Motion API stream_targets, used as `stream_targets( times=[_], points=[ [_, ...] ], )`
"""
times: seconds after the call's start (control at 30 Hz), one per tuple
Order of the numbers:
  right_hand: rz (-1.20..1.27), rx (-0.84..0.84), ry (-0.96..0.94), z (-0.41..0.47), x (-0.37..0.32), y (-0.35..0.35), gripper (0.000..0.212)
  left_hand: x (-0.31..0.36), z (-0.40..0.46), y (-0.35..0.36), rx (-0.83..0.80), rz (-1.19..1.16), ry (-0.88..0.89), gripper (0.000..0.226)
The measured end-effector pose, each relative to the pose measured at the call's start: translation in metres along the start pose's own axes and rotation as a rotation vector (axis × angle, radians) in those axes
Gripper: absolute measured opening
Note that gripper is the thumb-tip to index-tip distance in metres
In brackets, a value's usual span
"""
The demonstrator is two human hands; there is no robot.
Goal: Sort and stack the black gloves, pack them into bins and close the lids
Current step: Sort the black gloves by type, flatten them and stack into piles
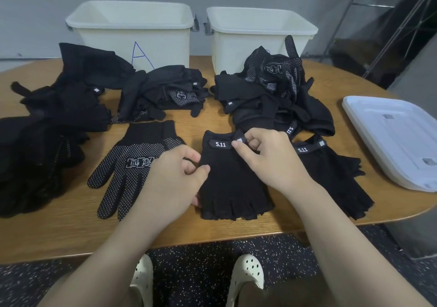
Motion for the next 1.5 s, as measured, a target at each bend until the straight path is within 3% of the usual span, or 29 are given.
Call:
stream_targets(
  times=[0.4, 0.53, 0.63, 0.8, 0.9, 1.07, 1.17, 1.33, 1.5],
  points=[
    [-0.054, -0.036, -0.01, -0.004, -0.002, 0.003, 0.042, 0.01, -0.009, -0.003, -0.008, 0.046, 0.007, 0.014],
    [-0.072, -0.048, -0.022, -0.004, -0.005, 0.001, 0.044, 0.009, -0.008, -0.008, 0.083, 0.262, 0.241, 0.018],
    [-0.083, -0.063, -0.027, -0.005, -0.006, 0.0, 0.046, 0.009, -0.004, -0.006, 0.076, 0.361, 0.441, 0.004],
    [-0.106, -0.051, -0.044, -0.007, -0.007, -0.002, 0.037, 0.002, 0.006, 0.008, 0.008, 0.588, 0.673, 0.02],
    [-0.19, -0.031, -0.081, -0.012, -0.009, -0.005, 0.027, -0.004, 0.006, 0.016, -0.046, 0.646, 0.673, 0.032],
    [-0.234, 0.121, -0.218, -0.022, -0.018, -0.018, 0.041, -0.013, 0.007, 0.019, -0.123, 0.691, 0.638, 0.05],
    [-0.235, -0.015, -0.306, -0.029, -0.023, -0.016, 0.044, -0.017, 0.007, 0.02, -0.131, 0.724, 0.605, 0.051],
    [-0.317, -0.385, -0.285, -0.044, -0.013, -0.006, 0.075, -0.024, 0.006, 0.024, -0.171, 0.812, 0.519, 0.055],
    [-0.426, -0.408, -0.29, -0.053, -0.007, 0.002, 0.08, -0.024, 0.006, 0.022, -0.216, 0.892, 0.458, 0.068]
  ],
)
Point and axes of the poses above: each hand's wrist, its own z-axis towards the middle knuckle, its own y-axis out of the palm, x = y × z, the point moved 2 cm from there along z, towards the middle knuckle, and after that the axes turned 15 degrees about -z, right-handed, at the moved point
